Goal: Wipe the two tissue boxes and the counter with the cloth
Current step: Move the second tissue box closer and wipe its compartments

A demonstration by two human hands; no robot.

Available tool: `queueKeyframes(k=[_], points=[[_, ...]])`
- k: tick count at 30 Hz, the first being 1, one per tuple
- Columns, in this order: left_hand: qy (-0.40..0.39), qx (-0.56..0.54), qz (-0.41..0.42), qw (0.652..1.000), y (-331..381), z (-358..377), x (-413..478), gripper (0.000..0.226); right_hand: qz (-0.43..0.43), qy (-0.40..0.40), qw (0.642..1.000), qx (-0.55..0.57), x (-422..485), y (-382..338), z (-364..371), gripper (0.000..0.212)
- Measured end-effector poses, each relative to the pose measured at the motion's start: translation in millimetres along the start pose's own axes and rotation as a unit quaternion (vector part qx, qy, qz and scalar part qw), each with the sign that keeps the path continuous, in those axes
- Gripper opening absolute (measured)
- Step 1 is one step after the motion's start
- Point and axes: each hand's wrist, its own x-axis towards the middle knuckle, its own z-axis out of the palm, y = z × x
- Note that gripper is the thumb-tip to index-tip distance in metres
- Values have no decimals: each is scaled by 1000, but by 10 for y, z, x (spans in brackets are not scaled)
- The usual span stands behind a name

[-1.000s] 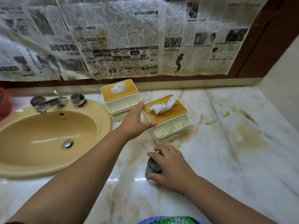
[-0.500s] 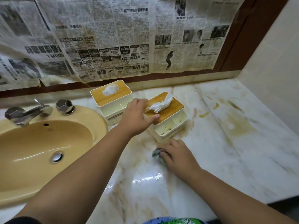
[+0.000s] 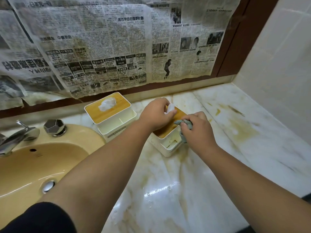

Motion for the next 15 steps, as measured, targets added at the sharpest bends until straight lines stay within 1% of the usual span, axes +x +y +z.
queueKeyframes(k=[4, 7, 9, 12, 15], points=[[24, -48, -4, 999, -123, 31, 54, 22, -16, 17, 1000, -5, 102, -56, 65, 19], [42, -98, -28, 994, -192, 52, 74, 16, -28, 13, 998, -53, 164, -58, 122, 9], [50, -138, -55, 988, -228, 62, 77, 12, -43, -6, 996, -73, 191, -50, 174, 4], [63, -190, -76, 977, -289, 68, 95, 7, -80, -43, 986, -142, 176, -54, 255, 18], [61, -201, -78, 975, -322, 85, 109, 8, -122, -63, 971, -194, 88, -95, 297, 27]])
